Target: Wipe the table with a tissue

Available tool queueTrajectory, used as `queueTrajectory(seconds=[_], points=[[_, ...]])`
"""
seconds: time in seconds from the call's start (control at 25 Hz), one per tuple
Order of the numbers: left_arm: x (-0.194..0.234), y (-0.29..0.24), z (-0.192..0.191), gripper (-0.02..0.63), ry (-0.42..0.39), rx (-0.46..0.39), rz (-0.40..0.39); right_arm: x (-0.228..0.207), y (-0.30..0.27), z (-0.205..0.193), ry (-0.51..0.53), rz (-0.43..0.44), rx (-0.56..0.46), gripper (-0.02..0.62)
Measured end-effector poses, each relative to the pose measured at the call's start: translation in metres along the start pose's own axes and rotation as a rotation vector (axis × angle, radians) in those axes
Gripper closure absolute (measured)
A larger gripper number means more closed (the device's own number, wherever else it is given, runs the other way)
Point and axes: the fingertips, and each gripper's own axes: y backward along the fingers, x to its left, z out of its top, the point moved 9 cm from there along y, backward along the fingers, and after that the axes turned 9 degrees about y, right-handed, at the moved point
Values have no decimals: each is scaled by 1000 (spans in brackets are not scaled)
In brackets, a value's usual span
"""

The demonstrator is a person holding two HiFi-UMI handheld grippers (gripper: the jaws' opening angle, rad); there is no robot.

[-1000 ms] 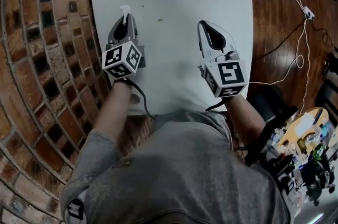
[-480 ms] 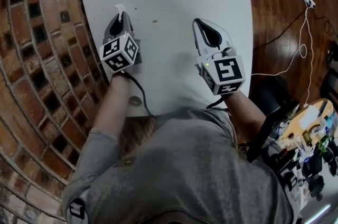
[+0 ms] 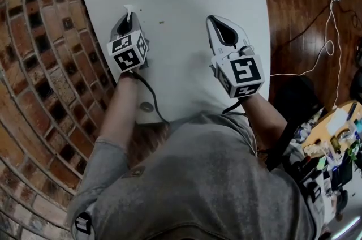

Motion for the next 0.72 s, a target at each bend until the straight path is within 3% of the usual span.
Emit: queueTrajectory(seconds=[0.72], points=[[-32,-6,8,581,-139,109,-72,-9,9,-2,-64,-19,-45,581]])
